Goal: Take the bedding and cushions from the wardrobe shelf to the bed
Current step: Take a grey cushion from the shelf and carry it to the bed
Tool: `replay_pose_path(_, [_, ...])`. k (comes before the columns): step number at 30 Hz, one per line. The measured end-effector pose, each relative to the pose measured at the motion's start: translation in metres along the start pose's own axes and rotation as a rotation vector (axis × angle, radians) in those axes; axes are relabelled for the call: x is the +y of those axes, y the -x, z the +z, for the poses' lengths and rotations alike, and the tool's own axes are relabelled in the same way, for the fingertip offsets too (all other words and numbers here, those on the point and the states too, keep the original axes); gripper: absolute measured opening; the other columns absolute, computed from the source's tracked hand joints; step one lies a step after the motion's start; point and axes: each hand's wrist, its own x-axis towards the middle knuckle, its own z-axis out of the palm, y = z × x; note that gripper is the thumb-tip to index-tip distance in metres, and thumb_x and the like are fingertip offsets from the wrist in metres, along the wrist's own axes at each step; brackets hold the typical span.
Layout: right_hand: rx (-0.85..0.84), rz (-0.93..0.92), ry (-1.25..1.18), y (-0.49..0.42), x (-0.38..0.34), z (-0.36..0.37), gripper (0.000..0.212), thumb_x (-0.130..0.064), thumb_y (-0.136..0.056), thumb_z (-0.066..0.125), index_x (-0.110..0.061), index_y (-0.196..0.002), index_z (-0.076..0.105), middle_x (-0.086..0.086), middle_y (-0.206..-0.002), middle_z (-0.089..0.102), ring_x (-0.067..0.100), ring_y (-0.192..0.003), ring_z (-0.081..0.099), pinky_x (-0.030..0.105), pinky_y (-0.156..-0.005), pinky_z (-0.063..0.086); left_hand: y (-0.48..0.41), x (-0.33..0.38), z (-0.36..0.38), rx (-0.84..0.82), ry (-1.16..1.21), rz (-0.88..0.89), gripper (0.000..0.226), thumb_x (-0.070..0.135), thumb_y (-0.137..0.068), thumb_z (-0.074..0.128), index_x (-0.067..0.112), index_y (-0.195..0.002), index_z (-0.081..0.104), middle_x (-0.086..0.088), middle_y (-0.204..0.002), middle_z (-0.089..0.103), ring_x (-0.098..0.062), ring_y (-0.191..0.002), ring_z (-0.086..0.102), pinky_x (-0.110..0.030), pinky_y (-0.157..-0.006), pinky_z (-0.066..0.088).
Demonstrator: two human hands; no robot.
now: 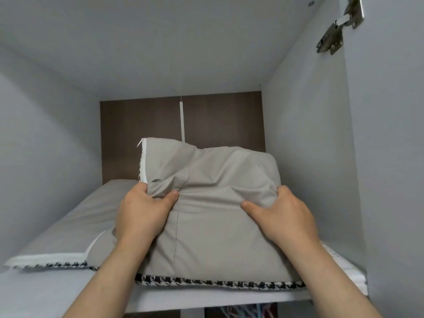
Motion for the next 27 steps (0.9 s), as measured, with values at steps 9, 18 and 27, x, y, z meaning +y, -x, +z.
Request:
replay_pose_path(9, [0.040,0.038,-0.014,0.099,-0.031,-0.023,0.066,-0.073,-0.063,0.065,-0.017,-0.096,0.055,0.005,-0.096,0.067,0.031,-0.092,0.062,0.040,-0.076,0.052,0.059,-0.023,-0.074,-0.039,0.094,-0.038,0.044,0.055,-0.069,0.074,0.017,-0.071,0.052,0.001,-0.070,0.057,-0.032,-0.076,0.057,-0.037,-0.064,0.045])
replay_pose_path(18, [0.116,0.123,0.087,0.219,-0.070,-0.065,0.055,-0.068,-0.062,0.070,-0.022,-0.085,0.051,-0.014,-0.073,0.053,0.023,-0.077,0.052,0.036,-0.066,0.043,0.129,-0.049,-0.151,-0.077,0.259,-0.082,0.043,0.051,-0.069,0.077,0.017,-0.069,0.049,0.008,-0.067,0.051,-0.028,-0.071,0.051,-0.033,-0.063,0.037])
replay_pose_path(27, [0.078,0.214,0.166,0.345,-0.071,-0.115,0.054,-0.067,-0.063,0.071,-0.024,-0.084,0.045,-0.013,-0.077,0.058,0.014,-0.074,0.056,0.035,-0.066,0.045,0.225,-0.058,-0.225,-0.194,0.293,-0.187,0.041,0.043,-0.068,0.081,0.015,-0.068,0.051,0.002,-0.067,0.055,-0.027,-0.068,0.051,-0.035,-0.062,0.037])
